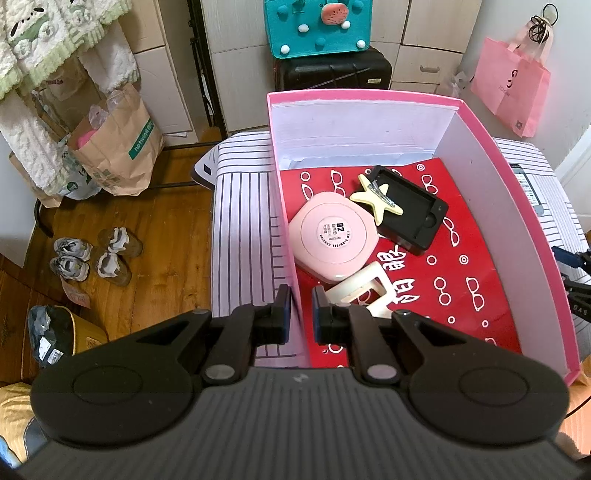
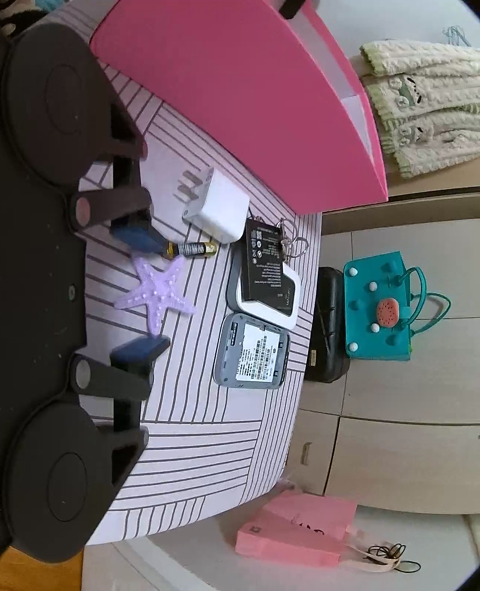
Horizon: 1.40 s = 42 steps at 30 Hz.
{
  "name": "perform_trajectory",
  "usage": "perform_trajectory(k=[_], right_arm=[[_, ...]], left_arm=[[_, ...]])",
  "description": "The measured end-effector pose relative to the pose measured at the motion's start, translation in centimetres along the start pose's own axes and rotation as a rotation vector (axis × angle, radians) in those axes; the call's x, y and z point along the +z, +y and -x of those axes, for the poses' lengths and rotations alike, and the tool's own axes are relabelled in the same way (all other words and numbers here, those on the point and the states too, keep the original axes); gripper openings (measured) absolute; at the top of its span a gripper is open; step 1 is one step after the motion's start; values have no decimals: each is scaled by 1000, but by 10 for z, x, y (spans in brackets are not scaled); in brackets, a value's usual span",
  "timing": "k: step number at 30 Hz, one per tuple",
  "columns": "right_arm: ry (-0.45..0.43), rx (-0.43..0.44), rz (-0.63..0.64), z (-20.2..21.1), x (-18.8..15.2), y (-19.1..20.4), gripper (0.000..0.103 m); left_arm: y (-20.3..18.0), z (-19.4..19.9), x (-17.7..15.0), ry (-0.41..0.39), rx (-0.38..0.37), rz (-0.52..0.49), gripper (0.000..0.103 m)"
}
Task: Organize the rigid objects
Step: 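Return the right gripper to the bed and grasp the purple starfish, then carry the purple starfish into the pink box and open the right gripper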
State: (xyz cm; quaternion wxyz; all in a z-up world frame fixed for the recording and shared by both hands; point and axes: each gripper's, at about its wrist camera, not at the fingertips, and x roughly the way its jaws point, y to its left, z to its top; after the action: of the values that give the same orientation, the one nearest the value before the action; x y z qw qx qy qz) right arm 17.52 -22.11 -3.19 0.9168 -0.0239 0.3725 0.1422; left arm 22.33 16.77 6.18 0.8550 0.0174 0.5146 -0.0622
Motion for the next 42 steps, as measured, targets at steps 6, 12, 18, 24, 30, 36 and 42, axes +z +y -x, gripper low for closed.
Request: perform_trajectory(k=[6,12,18,24,30,36,42], right_arm=[[-18,16,-61,6,3,-10,40],[-14,29,-120,7,5,-18,38],[-4,44,-161,10,7,-27,38],[-14,62,-166,22,16,-29,38],[-59,145,-148,46,42,-19,38],[-104,256,-111,65,71,4,38],[-102,401,-59,69,101,40,38]], left_arm=[[2,0,-1,1,-6,4,11],[3,0,-2,2,-13,9,11],[4,1,-3,5,-16,11,11],[4,2,-3,-1,-11,3,11],[4,2,-3,-1,-17,2,11],[6,1,-5,-7,-26,-3,11],[5,0,-5,-7,-33,-7,11]])
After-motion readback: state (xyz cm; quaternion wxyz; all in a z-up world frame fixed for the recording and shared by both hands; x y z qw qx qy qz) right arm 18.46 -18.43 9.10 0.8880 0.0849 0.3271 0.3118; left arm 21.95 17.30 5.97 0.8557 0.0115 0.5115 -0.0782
